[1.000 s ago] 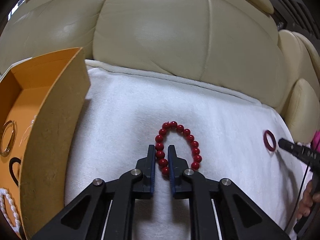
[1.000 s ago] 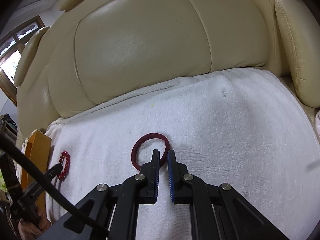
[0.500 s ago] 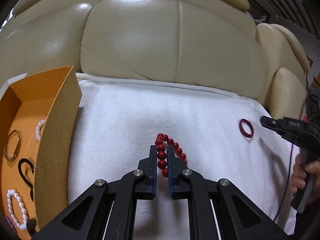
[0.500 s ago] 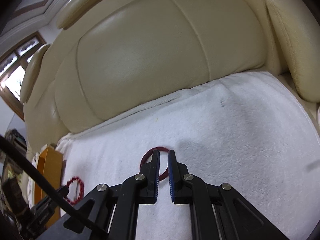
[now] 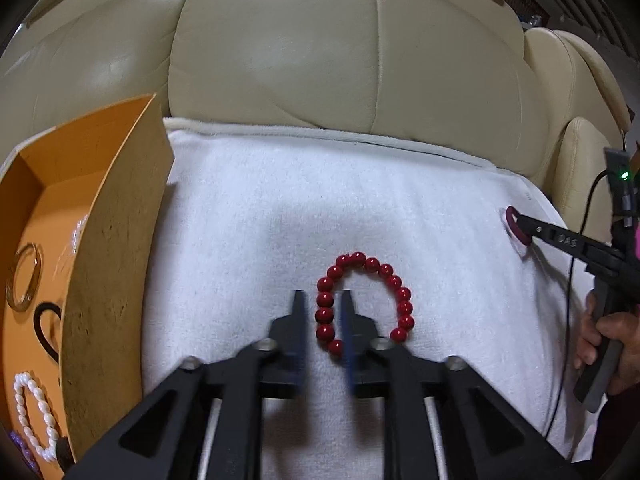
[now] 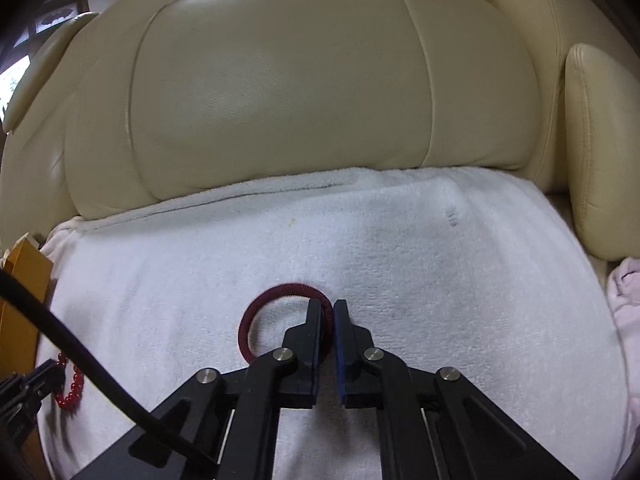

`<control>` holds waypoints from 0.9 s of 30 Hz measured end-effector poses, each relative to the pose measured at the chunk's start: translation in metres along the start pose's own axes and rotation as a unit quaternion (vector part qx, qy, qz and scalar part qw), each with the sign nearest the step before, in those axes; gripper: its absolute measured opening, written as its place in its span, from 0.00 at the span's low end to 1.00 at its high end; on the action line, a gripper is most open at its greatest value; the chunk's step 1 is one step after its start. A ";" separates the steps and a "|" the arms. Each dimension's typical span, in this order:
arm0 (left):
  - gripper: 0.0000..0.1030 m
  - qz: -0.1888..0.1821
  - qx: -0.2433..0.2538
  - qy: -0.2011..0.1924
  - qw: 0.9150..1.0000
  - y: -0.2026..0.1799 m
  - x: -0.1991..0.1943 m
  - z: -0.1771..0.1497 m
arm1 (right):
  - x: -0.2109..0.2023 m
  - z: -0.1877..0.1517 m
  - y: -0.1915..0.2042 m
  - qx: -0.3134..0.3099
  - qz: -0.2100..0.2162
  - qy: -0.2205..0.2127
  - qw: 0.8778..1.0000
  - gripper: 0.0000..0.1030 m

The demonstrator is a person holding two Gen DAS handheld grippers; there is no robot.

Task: Organize jewelry
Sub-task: 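Lift both held items and carry them toward the orange box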

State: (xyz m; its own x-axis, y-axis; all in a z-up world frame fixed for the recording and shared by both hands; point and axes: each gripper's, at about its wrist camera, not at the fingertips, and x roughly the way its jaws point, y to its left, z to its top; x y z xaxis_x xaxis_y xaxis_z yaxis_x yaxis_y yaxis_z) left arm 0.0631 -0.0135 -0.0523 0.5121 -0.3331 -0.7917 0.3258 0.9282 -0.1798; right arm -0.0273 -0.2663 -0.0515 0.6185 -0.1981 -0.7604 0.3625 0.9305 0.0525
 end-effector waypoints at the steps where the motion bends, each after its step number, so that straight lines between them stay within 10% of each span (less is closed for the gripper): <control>1: 0.45 0.006 0.007 -0.005 1.000 -0.003 0.001 -0.001 | -0.004 0.000 0.000 0.001 0.005 -0.003 1.000 0.06; 5: 0.45 0.019 0.027 -0.016 0.999 -0.012 0.007 -0.002 | -0.022 0.000 -0.003 0.019 0.041 -0.016 0.999 0.06; 8: 0.09 0.024 0.024 -0.020 0.999 -0.012 0.009 0.000 | -0.032 -0.002 -0.005 0.024 0.058 -0.020 0.998 0.06; 27: 0.09 -0.013 0.014 -0.152 0.988 -0.024 -0.094 0.014 | -0.075 0.002 0.030 0.024 0.176 -0.063 0.982 0.06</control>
State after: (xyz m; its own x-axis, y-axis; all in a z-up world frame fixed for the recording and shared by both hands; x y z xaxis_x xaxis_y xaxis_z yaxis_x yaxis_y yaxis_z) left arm 0.0179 -0.0067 0.0349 0.7170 -0.3948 -0.5744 0.3615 0.9153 -0.1778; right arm -0.0616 -0.2240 0.0081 0.7911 0.0938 -0.6045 0.1414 0.9333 0.3300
